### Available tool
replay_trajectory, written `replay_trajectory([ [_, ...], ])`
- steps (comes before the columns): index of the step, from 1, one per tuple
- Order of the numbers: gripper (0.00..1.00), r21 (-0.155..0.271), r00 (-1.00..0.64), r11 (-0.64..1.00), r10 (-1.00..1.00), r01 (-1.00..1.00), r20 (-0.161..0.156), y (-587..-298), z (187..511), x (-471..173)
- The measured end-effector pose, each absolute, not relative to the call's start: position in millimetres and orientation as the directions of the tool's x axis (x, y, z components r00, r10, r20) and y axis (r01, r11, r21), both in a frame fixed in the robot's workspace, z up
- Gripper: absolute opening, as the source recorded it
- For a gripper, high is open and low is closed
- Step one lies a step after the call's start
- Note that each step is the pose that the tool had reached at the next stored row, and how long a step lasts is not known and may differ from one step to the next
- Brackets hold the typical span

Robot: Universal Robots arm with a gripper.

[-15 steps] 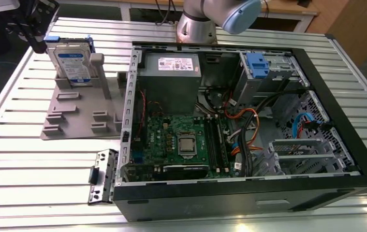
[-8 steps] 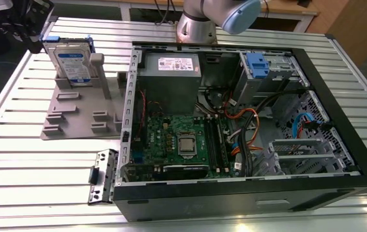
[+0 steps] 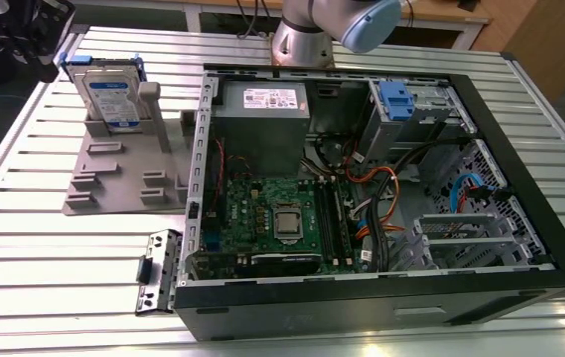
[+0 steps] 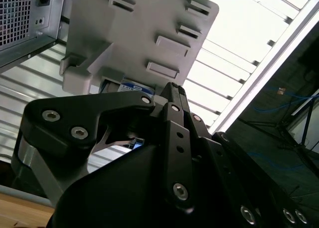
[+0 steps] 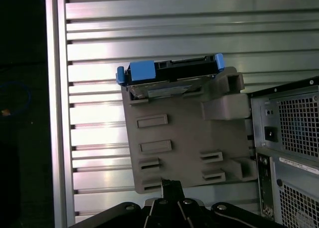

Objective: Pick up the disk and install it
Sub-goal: 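Reach for the disk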

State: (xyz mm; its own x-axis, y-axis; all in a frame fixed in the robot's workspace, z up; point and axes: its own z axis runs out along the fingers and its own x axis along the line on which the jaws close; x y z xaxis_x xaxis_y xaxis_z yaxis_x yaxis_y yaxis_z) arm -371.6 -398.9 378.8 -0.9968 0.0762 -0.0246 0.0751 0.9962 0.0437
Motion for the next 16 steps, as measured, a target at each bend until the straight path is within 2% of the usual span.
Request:
replay_trajectory([
  [16,0.10,0.044,-0.997,0.996,0.076,0.075,-0.025,-399,378,-388],
])
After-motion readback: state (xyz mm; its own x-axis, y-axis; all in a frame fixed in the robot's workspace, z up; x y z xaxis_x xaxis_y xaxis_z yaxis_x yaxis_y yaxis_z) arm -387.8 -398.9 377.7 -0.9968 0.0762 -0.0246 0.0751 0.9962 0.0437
